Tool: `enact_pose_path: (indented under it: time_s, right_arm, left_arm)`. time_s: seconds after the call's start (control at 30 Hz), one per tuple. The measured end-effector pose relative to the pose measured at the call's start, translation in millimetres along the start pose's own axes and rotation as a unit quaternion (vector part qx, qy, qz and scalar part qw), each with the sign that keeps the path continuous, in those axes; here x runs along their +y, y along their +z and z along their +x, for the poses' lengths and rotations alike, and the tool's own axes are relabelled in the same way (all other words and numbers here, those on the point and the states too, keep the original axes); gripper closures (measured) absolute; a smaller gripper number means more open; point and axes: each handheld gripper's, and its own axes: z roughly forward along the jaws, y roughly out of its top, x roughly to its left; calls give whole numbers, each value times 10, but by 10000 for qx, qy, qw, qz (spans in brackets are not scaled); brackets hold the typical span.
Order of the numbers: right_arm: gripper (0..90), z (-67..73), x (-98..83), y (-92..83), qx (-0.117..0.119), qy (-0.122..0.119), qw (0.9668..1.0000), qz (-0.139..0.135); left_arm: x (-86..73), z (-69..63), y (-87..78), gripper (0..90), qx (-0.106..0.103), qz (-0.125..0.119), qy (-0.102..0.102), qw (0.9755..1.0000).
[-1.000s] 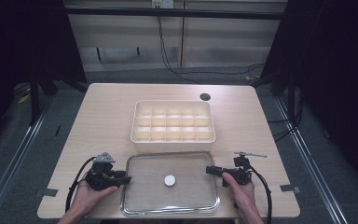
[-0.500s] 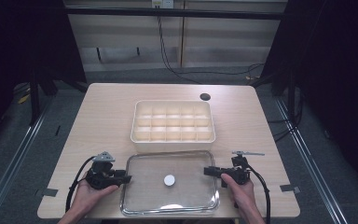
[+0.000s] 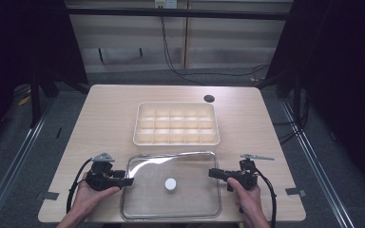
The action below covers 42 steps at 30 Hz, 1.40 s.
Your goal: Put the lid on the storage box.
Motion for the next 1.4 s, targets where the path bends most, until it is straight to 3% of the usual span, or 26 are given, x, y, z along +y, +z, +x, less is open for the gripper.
enact_pose_path:
  time_s: [0.17,0.43,0.57,1.0,1.4]
  right_arm:
    - [724,-3,3,-2,-22,-21,10000,-2]
    - [727,-8,9,-9,-232,-103,9997,21]
    - [727,-6,13,-14,-165,-120,9998,4]
    - [695,-10,23,3,-283,-196,9994,-21]
    - [667,23,33,6,-399,-237,9989,-115]
  left_arm:
    - [-3,-16,8,394,-8,-13,36,10000]
    - [4,19,8,428,-221,-19,-149,9996]
    - [4,23,2,437,-202,-27,-194,9996]
    - [12,-3,-92,524,-178,-431,-120,9988]
    - [36,-12,-184,609,-265,-800,-120,9964]
